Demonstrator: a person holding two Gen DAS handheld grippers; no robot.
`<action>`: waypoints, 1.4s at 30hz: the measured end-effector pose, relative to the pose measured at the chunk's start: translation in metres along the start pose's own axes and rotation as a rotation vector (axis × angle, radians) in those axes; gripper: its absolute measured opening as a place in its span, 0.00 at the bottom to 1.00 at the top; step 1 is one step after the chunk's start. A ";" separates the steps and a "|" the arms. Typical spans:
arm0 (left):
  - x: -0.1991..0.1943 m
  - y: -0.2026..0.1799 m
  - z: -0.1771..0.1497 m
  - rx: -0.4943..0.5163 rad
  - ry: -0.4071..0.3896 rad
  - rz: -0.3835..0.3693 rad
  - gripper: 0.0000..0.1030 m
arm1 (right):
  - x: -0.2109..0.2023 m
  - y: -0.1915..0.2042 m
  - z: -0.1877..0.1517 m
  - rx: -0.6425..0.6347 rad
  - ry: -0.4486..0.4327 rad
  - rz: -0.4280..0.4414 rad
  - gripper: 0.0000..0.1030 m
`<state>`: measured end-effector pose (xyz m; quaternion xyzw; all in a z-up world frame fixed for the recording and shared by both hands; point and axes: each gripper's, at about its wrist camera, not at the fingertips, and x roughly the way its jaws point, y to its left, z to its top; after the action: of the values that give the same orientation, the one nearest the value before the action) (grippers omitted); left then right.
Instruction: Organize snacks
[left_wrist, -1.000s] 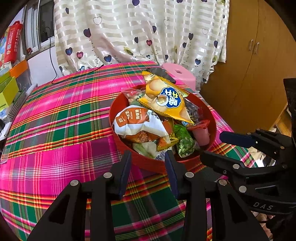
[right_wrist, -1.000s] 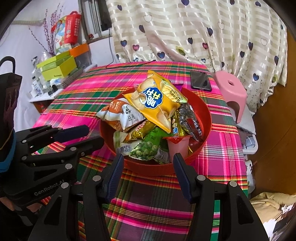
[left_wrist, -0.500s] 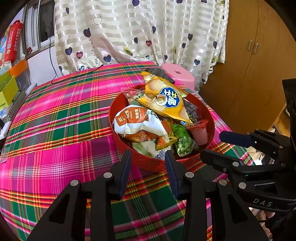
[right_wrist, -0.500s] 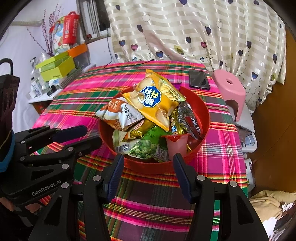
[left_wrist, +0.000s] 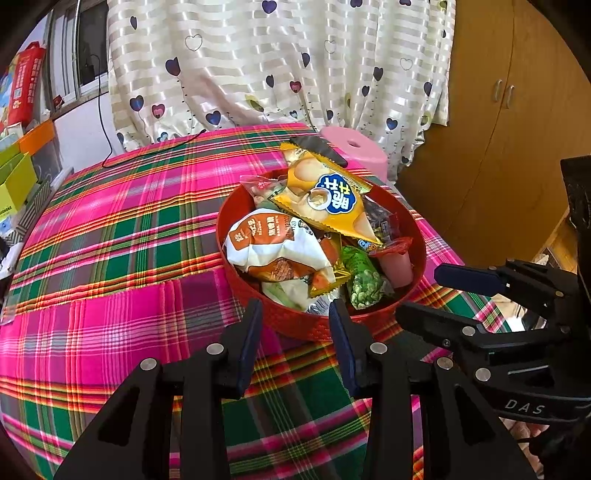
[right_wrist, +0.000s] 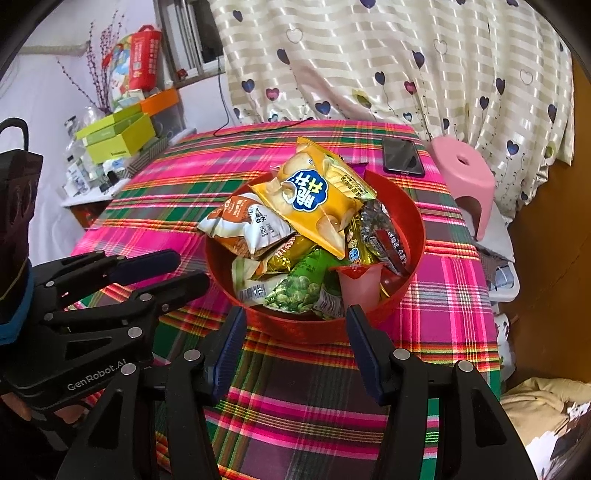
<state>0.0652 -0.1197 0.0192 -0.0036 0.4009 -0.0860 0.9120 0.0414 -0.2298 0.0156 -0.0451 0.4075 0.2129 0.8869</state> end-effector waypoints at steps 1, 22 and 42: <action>0.000 0.000 0.000 0.001 -0.001 0.000 0.37 | 0.000 0.000 0.000 0.003 0.001 -0.001 0.54; -0.004 -0.002 -0.001 0.009 -0.004 0.001 0.37 | -0.002 -0.004 0.000 0.008 0.003 -0.006 0.54; -0.004 -0.003 -0.001 0.008 -0.002 0.002 0.37 | -0.002 -0.003 0.001 0.008 0.003 -0.006 0.54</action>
<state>0.0618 -0.1216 0.0219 0.0002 0.3998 -0.0868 0.9125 0.0419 -0.2328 0.0177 -0.0430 0.4097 0.2083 0.8871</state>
